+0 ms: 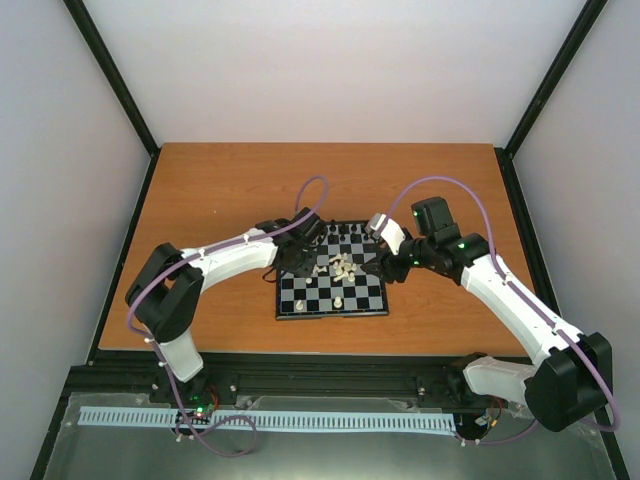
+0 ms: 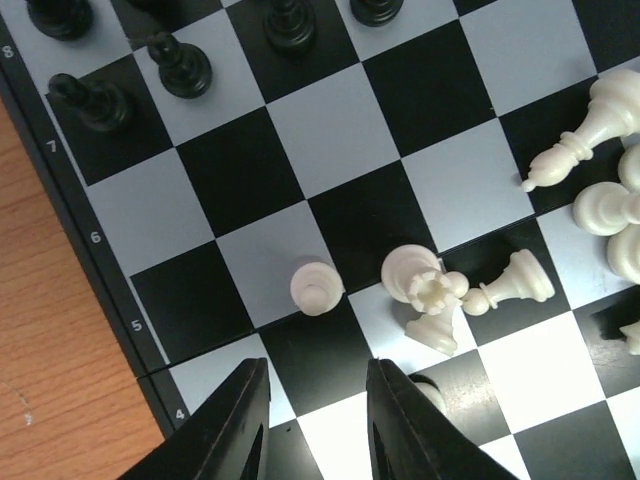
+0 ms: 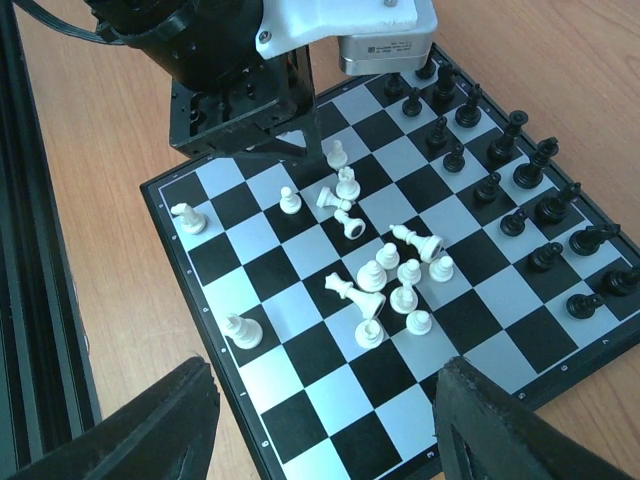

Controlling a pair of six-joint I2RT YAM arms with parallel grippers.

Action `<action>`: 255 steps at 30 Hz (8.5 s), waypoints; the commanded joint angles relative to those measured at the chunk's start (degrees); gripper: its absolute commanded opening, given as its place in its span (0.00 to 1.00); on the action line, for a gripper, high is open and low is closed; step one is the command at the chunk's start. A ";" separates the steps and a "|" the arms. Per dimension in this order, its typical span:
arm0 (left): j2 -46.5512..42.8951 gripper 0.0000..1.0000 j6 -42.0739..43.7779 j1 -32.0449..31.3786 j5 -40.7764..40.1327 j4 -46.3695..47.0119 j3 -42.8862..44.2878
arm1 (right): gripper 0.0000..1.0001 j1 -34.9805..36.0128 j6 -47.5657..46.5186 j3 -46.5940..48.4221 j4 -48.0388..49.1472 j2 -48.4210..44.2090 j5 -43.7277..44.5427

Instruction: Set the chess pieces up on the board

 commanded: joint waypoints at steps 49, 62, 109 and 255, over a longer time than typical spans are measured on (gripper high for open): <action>7.28 0.28 2.25 2.45 0.64 -0.19 6.57 | 0.60 -0.63 -1.85 -0.10 -0.22 0.23 0.88; 5.22 0.19 1.39 2.53 2.89 -1.82 3.99 | 0.60 -0.63 -2.03 -0.01 -0.45 0.41 0.66; -10.07 0.43 -1.60 2.40 8.62 -4.61 -8.23 | 0.61 -0.63 -2.60 0.20 -0.87 1.60 0.54; 2.70 0.45 2.07 -1.34 3.78 3.12 4.40 | 0.61 -0.63 -4.92 -0.19 -2.34 -1.13 0.23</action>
